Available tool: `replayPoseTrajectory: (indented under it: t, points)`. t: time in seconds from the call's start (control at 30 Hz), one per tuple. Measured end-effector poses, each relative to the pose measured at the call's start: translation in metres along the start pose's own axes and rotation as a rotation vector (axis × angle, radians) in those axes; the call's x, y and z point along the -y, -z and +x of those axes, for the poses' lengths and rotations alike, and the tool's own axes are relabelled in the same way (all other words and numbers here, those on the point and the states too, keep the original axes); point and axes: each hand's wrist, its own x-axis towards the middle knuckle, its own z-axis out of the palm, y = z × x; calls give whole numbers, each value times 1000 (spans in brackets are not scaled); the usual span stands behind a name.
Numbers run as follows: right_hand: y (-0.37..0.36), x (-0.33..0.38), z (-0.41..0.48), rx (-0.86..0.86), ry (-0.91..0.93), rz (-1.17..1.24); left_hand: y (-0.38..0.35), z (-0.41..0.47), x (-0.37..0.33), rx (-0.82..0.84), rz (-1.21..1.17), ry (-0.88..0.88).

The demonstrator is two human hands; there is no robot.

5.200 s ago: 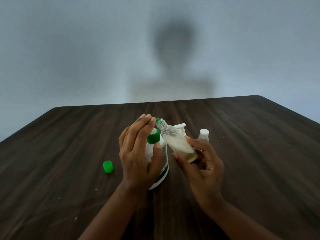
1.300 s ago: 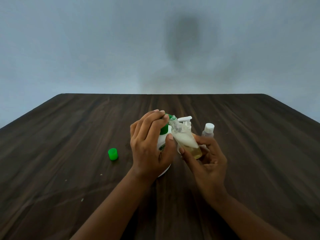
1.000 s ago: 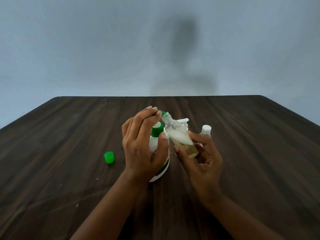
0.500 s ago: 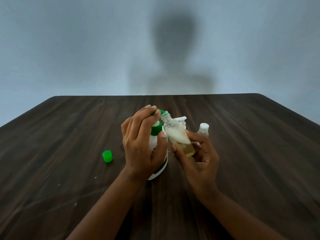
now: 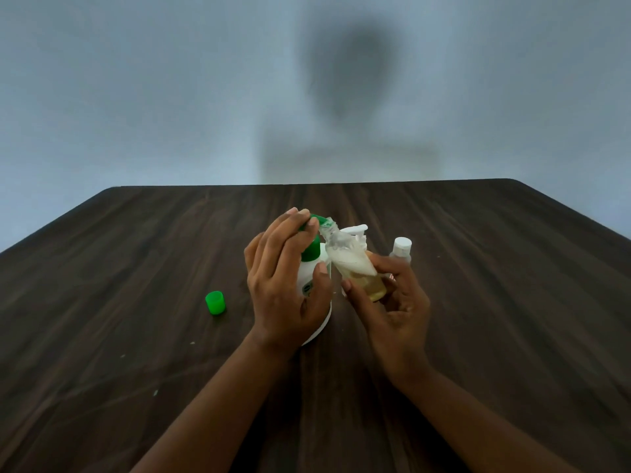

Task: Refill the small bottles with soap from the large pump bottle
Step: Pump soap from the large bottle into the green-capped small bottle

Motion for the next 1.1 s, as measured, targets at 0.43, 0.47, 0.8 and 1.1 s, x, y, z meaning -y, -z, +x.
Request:
replayPoseTrajectory:
  t: [0.43, 0.47, 0.8, 1.1]
  points:
    - [1, 0, -3, 17, 8, -42, 7, 2, -1, 79, 34, 38]
    - [2, 1, -4, 13, 3, -36, 7, 1, -2, 78, 29, 36]
    - [0, -2, 5, 20, 74, -93, 7, 7, 3, 61, 32, -5]
    - [3, 1, -1, 24, 45, -65, 7, 7, 0, 31, 21, -31]
